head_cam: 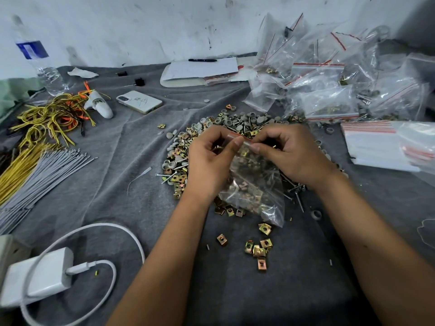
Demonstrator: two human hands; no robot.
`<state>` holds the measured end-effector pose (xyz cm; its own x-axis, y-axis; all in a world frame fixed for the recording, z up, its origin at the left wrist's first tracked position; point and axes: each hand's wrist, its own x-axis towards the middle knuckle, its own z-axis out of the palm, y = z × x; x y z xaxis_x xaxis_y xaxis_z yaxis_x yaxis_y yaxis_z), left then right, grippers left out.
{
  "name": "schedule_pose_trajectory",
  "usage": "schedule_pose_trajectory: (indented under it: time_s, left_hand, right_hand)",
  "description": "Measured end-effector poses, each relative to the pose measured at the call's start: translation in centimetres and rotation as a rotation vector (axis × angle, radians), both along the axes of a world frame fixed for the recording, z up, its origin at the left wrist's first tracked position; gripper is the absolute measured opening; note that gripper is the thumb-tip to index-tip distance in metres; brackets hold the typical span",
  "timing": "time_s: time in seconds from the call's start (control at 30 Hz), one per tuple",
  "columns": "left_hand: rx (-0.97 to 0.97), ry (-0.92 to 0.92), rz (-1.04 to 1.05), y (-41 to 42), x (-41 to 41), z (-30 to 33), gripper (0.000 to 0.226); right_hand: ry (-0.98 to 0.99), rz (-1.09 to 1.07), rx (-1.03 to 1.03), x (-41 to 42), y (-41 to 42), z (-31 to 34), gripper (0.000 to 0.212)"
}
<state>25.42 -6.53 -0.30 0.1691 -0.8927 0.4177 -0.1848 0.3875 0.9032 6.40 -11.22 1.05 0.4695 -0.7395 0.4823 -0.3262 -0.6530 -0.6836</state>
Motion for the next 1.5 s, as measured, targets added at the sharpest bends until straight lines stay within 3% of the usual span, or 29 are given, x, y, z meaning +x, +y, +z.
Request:
schedule_pose_trajectory:
  time_s: [0.2,0.87,1.13,1.23,1.37,1.47,1.5]
  left_hand:
    - [0.085,0.036,-0.107,0.2,-0.2,0.3,0.004]
    - [0.057,0.255,-0.064,0.4,0.5,0.2,0.018]
    - [0.031,0.303,-0.035,0.2,0.8,0.2,0.01]
    - [0.02,0.343,-0.031,0.2,1.0,0.3,0.013]
    - [0.017,0.351,-0.024,0.4,0.8,0.6,0.017]
    - [0.108,0.337,-0.094,0.6,0.9,0.9,0.004]
    - [0.178,0.304,-0.158,0.7,1.0,0.9,0.014]
  right_hand:
    - [-0.025,0.029,0.049,0.0,0.0,0.1,0.004]
    - [-0.16,-0.016,0.117,-0.4,-0.6,-0.3,0.006]
    - [-0.241,-0.072,0.107,-0.8,-0.6,-0.3,0.014]
    - [-0.293,-0.073,0.184,-0.6,-0.4,-0.1,0.002]
    - [-0.292,-0.039,0.162,-0.7,-0.4,-0.2,0.009]
    - [-0.359,-0.057,0.175,-0.9,-0.6,-0.3,0.009]
    - [-0.419,-0.073,0.207,-1.1,-0.7,-0.3,0.009]
